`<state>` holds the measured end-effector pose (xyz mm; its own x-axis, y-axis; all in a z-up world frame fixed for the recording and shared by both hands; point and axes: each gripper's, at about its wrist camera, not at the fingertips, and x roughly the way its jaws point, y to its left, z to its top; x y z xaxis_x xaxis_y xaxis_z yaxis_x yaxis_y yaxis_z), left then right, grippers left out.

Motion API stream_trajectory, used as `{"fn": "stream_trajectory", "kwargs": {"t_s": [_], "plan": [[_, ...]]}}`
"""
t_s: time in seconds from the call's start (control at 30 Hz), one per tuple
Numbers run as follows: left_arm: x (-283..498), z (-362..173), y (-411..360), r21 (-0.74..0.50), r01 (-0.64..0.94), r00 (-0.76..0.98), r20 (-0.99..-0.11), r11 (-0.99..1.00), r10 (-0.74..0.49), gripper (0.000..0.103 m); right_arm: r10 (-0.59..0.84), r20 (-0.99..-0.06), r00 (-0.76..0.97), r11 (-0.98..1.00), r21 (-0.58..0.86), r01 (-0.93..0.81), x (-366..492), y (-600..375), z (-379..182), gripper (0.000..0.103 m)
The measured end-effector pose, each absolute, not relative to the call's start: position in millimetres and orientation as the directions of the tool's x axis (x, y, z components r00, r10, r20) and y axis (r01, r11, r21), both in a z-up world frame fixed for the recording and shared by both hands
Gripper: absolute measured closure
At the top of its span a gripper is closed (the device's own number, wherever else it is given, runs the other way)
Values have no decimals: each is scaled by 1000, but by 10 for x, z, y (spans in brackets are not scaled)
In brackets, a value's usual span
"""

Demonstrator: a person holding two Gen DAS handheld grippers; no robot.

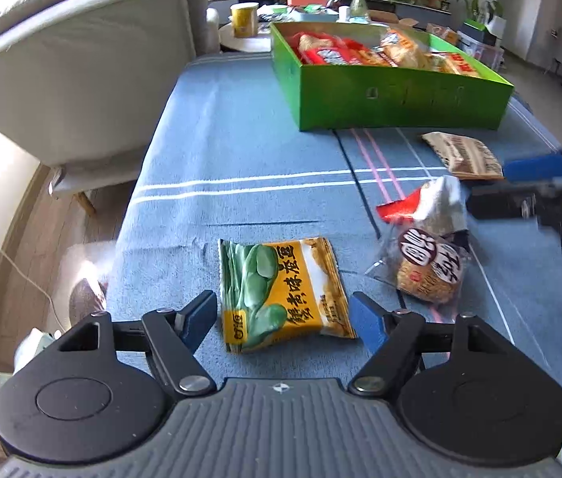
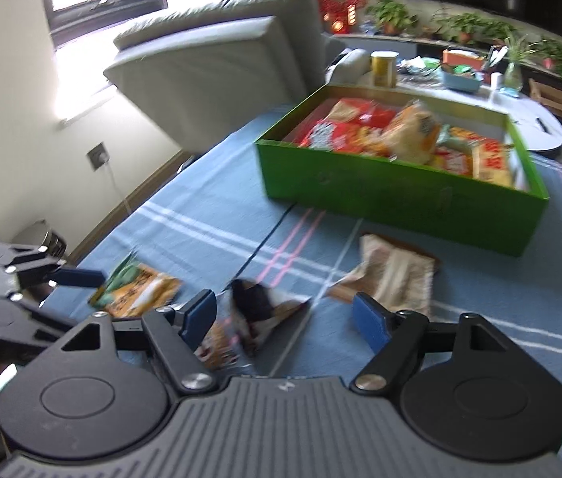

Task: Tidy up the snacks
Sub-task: 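Grasp the green-yellow bean snack bag with the left tool while the right tool grasps the dark foil snack bag, then carry both snack bags into the green box and open both tools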

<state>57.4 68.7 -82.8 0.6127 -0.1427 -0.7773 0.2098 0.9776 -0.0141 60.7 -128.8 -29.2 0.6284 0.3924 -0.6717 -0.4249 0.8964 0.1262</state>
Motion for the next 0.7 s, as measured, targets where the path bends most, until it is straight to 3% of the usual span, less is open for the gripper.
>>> {"fn": "stream_trajectory", "kwargs": {"t_s": [0.27,0.43,0.7], "plan": [[654,-879,665,-11,192,632,-763,981,-132,28,370,-715,593,910,151,-385,706,-1112,-473,23],[657,-854,688,-34,203,644,-748,979,-159,48,348,-718,603,928,170,-333,789,-1058,-533,23],[635,-757,729,-93,206,649,-732,974,-207,53,345,-725,595,934,206,-291,826,-1160,-530,27]]}}
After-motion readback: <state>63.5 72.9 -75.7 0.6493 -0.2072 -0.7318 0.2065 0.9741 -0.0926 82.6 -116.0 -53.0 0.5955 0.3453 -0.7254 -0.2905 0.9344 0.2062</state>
